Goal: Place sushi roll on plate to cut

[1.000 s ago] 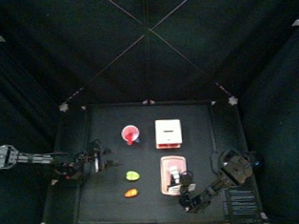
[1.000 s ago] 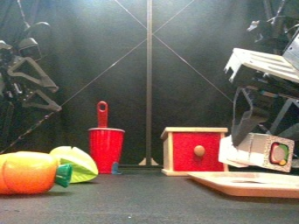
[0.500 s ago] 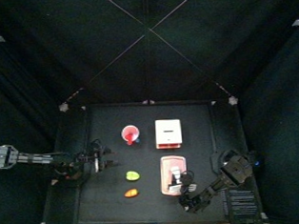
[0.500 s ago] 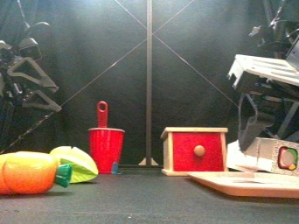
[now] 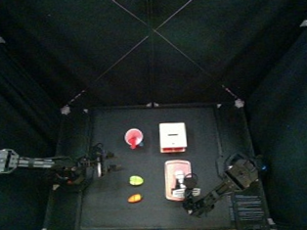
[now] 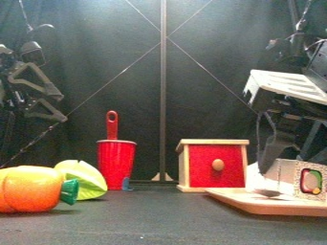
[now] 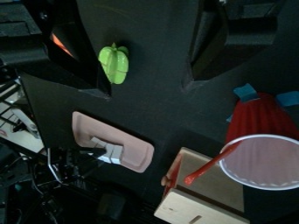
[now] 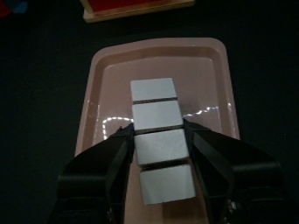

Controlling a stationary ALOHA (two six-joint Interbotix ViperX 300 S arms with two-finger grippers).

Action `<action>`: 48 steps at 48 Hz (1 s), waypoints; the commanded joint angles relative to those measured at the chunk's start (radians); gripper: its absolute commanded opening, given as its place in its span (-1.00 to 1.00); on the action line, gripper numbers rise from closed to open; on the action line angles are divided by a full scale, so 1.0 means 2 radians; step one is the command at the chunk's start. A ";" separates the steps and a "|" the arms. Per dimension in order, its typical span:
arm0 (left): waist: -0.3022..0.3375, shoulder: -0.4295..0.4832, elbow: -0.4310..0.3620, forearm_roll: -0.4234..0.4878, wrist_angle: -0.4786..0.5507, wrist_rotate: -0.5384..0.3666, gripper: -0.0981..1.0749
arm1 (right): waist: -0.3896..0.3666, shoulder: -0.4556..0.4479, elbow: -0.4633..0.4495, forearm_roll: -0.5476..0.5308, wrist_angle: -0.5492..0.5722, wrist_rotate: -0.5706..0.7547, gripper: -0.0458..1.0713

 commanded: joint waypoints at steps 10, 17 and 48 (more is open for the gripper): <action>0.001 0.001 -0.005 0.000 -0.002 0.000 0.83 | -0.002 -0.018 0.004 -0.003 0.012 0.004 0.48; -0.001 0.001 -0.006 -0.002 -0.002 -0.001 0.83 | -0.004 -0.024 0.005 0.000 0.025 0.008 0.48; -0.003 0.001 -0.007 -0.012 -0.001 0.000 0.83 | -0.011 -0.036 -0.011 0.000 0.019 0.012 0.57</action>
